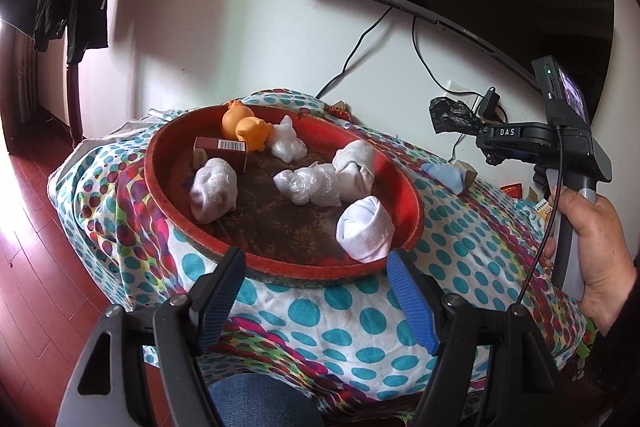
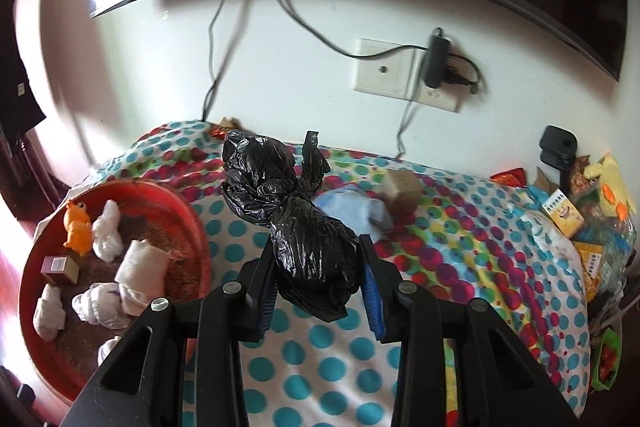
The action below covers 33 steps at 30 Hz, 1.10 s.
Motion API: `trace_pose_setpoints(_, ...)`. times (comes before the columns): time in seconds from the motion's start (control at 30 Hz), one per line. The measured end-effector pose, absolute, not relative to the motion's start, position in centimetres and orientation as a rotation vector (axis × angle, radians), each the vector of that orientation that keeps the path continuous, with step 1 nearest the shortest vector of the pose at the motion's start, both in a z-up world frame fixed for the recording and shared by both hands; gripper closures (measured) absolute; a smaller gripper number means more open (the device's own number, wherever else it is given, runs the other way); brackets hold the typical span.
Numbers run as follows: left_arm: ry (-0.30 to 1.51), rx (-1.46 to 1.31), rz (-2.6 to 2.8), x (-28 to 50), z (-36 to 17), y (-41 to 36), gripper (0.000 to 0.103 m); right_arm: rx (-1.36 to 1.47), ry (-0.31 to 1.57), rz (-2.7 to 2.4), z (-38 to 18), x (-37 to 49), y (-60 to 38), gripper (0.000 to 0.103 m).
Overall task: Organize objects
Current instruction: 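Carry the black plastic bag into the red tray and release it with the right gripper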
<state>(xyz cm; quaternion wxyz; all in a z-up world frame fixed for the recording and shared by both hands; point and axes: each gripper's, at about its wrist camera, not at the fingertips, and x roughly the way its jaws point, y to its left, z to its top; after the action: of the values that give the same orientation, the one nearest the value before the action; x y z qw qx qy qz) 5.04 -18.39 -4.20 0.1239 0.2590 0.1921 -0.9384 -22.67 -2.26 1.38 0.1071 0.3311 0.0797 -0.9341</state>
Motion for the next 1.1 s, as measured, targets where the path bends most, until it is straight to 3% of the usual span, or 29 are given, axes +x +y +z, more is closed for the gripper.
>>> trace_pose_setpoints(0.57,0.561,0.774,-2.726,4.7,-4.6,-18.4,0.028,0.976,0.308,-2.655,-0.2,-21.0,-6.7,0.068)
trace_pose_setpoints(0.9,0.574,0.785,-2.72,4.7,-4.8,-18.4,0.028,0.895,0.474,-2.293,-2.9,-15.6,-13.6,0.067)
trace_pose_setpoints(1.1,0.588,0.791,-2.719,4.7,-4.9,-18.6,0.028,0.924,0.427,-2.005,-3.5,-12.7,-16.2,0.067)
